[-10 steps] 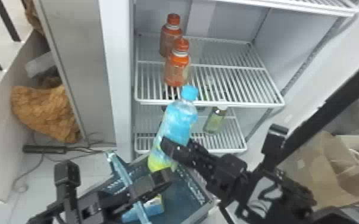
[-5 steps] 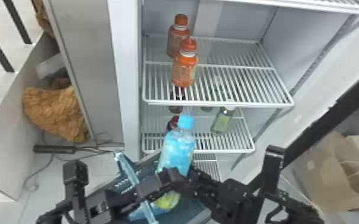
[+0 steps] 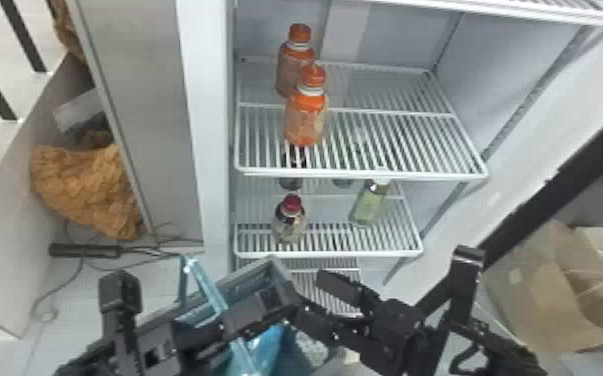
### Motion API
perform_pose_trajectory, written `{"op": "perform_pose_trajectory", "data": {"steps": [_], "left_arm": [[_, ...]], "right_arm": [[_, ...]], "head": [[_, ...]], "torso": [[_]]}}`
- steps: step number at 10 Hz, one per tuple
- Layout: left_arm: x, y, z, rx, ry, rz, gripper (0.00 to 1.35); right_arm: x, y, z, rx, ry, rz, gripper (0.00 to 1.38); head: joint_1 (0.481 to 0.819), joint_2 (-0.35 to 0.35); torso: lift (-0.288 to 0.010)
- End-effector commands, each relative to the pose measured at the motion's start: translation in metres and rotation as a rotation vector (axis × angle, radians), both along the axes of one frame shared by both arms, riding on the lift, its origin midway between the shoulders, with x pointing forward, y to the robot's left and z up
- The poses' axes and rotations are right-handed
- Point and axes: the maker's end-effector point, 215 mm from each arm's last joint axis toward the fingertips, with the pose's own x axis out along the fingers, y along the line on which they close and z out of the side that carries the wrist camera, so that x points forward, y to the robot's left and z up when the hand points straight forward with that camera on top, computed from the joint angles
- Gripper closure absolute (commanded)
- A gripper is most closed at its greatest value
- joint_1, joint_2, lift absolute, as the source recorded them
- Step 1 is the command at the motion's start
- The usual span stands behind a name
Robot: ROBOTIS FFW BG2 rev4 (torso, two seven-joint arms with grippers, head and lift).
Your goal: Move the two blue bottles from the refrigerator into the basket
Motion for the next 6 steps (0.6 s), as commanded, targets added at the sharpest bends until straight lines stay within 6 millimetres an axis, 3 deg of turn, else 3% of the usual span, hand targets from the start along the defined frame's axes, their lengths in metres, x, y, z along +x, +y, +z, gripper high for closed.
{"op": "perform_pose_trajectory", "data": {"steps": [1, 2, 4, 6], "left_arm": [[-0.001, 0.000, 0.000, -0.004, 0.003, 0.002, 1.20], [-0.001, -0.001, 0.000, -0.003, 0.004, 0.000, 1.20], [-0.001, -0.001, -0.001, -0.001, 0.003, 0.002, 1.20], [-0.003, -0.001, -0.002, -0.003, 0.011, 0.003, 1.20]], "right_arm": [[0.004, -0.009, 0.002, -0.007, -0.015, -0.025, 0.27], [0.009, -0.016, 0.008, -0.006, -0.048, -0.048, 0.27], [0.023, -0.049, 0.014, 0.016, -0.162, -0.145, 0.27], [0.025, -0.104, 0.011, -0.028, -0.266, -0.289, 0.28]], "head": [[0.695, -0.199], [0.695, -0.208], [0.695, -0.231], [0.695, -0.292]], "torso": [[-0.010], [-0.010], [-0.010], [-0.010]]}}
